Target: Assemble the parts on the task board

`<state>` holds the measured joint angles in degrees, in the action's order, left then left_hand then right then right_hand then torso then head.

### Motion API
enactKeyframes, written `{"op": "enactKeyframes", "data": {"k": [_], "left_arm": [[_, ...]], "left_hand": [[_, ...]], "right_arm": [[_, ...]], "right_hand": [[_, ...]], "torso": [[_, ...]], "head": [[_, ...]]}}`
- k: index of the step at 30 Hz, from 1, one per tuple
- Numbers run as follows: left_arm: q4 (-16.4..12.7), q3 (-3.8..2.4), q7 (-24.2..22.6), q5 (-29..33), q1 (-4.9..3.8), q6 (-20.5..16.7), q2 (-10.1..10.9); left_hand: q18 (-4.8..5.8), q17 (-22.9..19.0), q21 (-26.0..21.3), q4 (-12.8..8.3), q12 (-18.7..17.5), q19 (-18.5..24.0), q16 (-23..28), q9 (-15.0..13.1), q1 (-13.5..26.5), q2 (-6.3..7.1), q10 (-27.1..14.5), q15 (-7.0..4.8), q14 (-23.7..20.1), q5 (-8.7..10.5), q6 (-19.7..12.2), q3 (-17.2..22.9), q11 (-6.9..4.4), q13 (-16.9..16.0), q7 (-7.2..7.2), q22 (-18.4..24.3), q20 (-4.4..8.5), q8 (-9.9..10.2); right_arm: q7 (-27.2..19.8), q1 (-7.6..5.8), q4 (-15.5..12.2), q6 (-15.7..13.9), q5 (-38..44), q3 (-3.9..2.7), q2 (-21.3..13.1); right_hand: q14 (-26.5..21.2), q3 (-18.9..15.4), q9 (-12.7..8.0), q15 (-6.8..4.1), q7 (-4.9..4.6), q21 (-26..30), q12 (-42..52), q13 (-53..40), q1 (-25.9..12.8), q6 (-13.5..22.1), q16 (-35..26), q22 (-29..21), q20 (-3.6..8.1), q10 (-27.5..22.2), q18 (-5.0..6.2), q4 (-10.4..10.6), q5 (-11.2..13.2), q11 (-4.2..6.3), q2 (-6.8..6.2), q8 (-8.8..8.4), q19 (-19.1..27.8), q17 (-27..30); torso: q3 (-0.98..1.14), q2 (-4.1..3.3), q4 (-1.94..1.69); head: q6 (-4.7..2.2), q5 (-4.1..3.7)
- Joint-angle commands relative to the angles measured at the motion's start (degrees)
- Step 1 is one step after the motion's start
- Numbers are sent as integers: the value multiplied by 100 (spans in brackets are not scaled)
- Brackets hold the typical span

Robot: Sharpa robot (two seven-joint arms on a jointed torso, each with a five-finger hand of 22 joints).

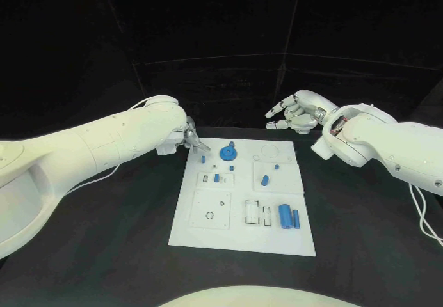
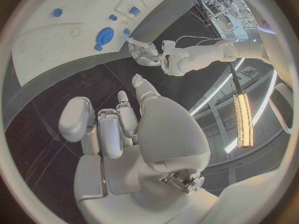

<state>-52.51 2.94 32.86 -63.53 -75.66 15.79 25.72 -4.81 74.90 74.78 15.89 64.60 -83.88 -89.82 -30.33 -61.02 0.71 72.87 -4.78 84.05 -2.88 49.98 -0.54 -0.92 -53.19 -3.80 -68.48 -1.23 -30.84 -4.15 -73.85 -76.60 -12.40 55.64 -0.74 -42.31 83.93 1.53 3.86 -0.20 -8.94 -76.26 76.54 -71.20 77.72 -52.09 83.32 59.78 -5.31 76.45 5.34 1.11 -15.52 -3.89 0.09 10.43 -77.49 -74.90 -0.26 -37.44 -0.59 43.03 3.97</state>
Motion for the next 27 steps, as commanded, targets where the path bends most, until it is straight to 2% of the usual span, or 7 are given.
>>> {"op": "enactKeyframes", "data": {"k": [1,16,27], "left_arm": [[55,3,-252,3,8,196,-47],[183,5,-355,3,48,427,-157],[249,6,-356,4,71,505,-206]], "left_hand": [[46,1510,4,-2,-11,-15,-18,16,-75,-23,-1,50,595,16,20,-40,49,-10,-16,-12,-37,43],[50,1510,26,-36,-3,-22,-18,80,-184,-94,-2,50,595,15,81,-77,48,-12,-13,-48,-43,72],[52,1510,36,-117,7,-23,-18,153,-363,-207,-2,49,595,15,154,-71,45,-19,-9,-70,-46,100]], "right_arm": [[-64,-11,7,23,4,-3,8],[-62,-11,14,37,4,-3,36],[-60,-11,16,43,4,-3,50]], "right_hand": [[309,-3,-7,-40,0,28,-20,5,-35,-22,-29,-5,-10,-30,35,24,-9,-1,23,17,46,-157],[308,0,-7,-41,-1,30,-16,-1,-26,-20,-32,-6,-9,-27,35,21,-23,0,26,16,45,-154],[308,4,-6,-41,-1,33,-13,-4,-19,-19,-34,-10,-8,-25,36,18,-34,0,30,17,46,-151]], "torso": [[0,5,-6],[4,4,-2],[4,4,-8]], "head": [[2,-8],[15,-22],[30,-22]]}}
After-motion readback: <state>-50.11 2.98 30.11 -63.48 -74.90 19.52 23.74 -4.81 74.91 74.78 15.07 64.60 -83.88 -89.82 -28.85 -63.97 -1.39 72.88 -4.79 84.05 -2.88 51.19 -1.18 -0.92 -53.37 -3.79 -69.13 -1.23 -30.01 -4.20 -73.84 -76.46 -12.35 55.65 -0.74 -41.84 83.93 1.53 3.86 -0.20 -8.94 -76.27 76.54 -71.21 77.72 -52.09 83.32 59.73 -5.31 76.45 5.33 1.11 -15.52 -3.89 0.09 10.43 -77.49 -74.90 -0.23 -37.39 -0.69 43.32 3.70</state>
